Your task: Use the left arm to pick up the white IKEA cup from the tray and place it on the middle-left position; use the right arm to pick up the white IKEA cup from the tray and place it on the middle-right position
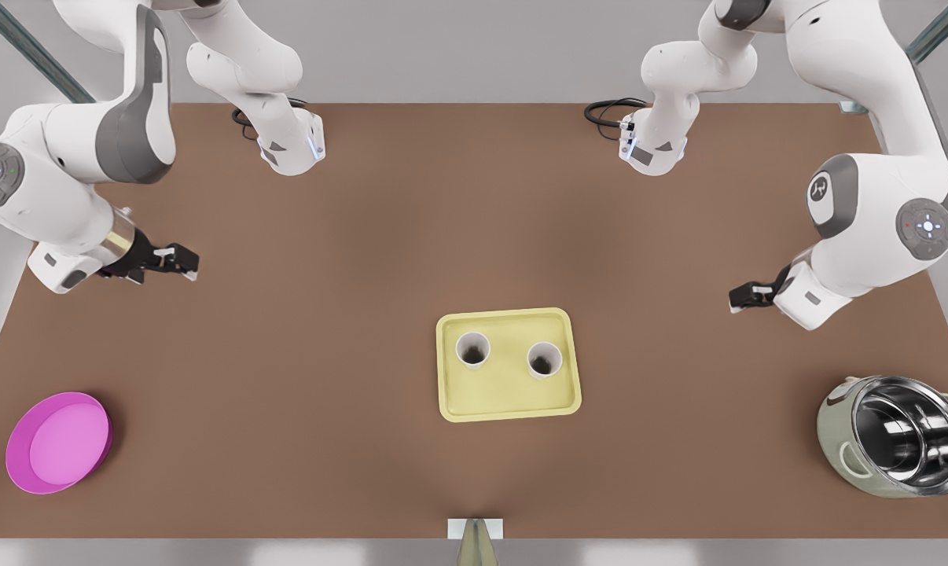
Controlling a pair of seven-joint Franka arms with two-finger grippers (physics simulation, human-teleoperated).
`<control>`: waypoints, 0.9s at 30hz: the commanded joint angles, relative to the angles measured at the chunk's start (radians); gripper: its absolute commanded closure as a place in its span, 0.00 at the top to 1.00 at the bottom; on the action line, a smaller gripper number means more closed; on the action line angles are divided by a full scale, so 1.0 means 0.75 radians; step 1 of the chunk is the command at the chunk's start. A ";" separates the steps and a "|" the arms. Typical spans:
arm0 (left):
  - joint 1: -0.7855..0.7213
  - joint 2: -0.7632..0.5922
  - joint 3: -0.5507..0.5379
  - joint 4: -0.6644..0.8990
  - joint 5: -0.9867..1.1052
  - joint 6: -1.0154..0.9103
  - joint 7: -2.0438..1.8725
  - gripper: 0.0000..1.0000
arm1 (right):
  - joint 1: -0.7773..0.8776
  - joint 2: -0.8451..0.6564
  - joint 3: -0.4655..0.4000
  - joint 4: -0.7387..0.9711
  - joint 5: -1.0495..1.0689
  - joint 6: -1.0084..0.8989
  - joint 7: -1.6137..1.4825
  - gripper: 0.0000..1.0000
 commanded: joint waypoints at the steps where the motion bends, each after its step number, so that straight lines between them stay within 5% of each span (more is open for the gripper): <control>1: 0.000 0.000 -0.002 -0.001 0.010 0.086 -0.005 1.00 | 0.003 -0.002 -0.002 0.001 0.001 0.046 -0.053 1.00; 6: 0.027 0.006 0.008 -0.011 -0.004 0.102 0.003 1.00 | 0.021 0.009 0.013 0.003 -0.003 0.066 -0.029 1.00; 14: 0.021 0.022 0.006 -0.011 0.010 0.100 0.009 1.00 | 0.502 0.334 0.035 0.022 -0.003 0.428 0.824 1.00; 27: 0.021 0.038 0.004 -0.013 0.010 0.102 0.007 1.00 | 0.809 0.988 0.035 0.490 -0.010 0.803 1.016 1.00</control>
